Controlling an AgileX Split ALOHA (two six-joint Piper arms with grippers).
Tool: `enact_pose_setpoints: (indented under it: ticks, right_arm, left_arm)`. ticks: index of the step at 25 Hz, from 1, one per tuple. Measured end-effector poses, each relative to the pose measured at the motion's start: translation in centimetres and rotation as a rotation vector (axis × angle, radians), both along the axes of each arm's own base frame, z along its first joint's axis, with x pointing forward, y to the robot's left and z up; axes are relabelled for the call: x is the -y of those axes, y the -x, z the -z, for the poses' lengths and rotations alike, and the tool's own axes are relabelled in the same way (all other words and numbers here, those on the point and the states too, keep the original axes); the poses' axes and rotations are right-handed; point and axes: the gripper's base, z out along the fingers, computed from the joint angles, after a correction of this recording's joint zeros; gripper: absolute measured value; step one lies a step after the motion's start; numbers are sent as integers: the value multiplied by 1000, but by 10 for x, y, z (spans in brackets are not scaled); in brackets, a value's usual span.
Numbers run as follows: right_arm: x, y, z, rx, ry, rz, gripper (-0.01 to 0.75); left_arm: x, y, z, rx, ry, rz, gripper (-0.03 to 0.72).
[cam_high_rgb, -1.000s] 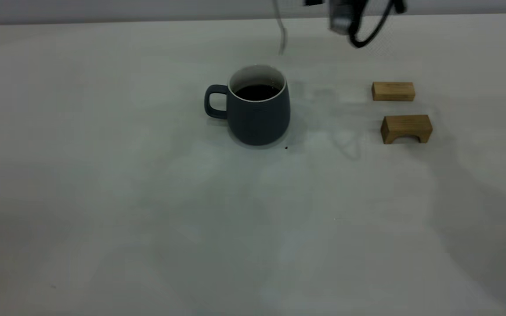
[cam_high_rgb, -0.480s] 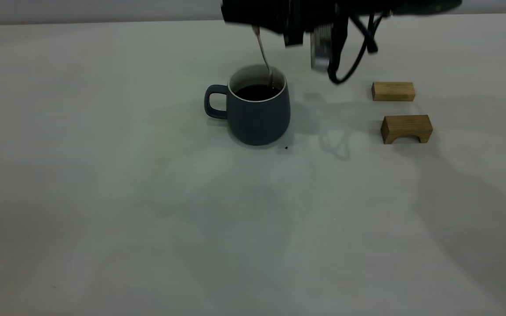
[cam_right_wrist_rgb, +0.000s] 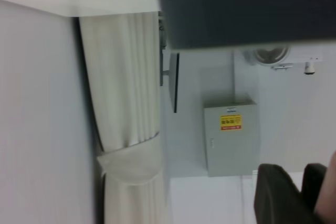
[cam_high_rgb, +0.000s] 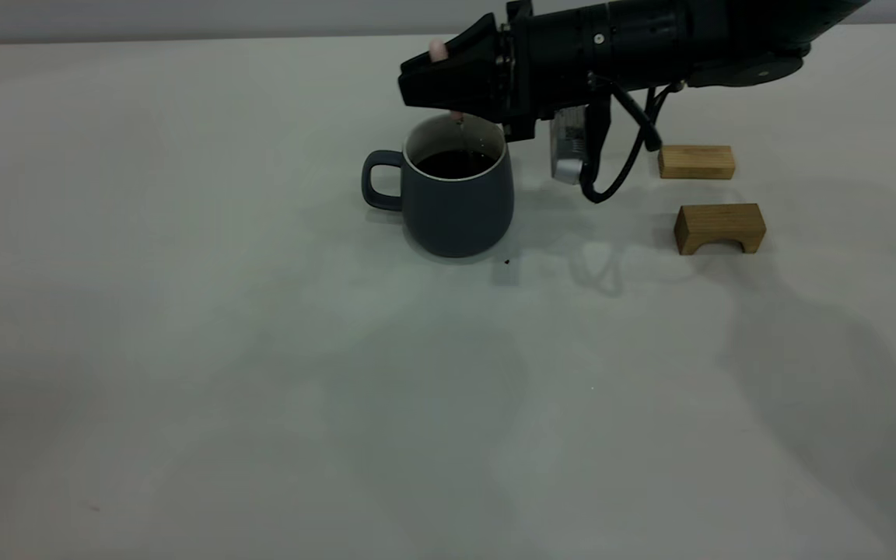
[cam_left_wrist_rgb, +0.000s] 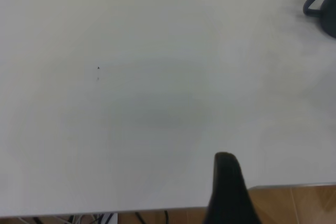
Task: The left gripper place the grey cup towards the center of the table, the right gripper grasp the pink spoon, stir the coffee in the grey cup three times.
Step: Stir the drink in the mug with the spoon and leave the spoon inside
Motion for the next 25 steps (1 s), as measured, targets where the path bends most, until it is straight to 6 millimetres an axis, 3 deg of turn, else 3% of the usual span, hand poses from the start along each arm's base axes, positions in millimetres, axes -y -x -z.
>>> enact_pose_setpoints:
  ticks: [4, 11, 20, 25]
  right_arm:
    - [-12, 3, 0, 9, -3, -27, 107]
    - [-21, -16, 2, 82, -25, -33, 107]
    - [10, -28, 5, 105, 20, -22, 107]
    - [13, -25, 8, 101, 38, -37, 107]
  left_arm:
    - [0, 0, 0, 0, 0, 0, 568]
    - [0, 0, 0, 0, 0, 0, 568]
    - [0, 0, 0, 0, 0, 0, 568]
    - [0, 0, 0, 0, 0, 0, 568]
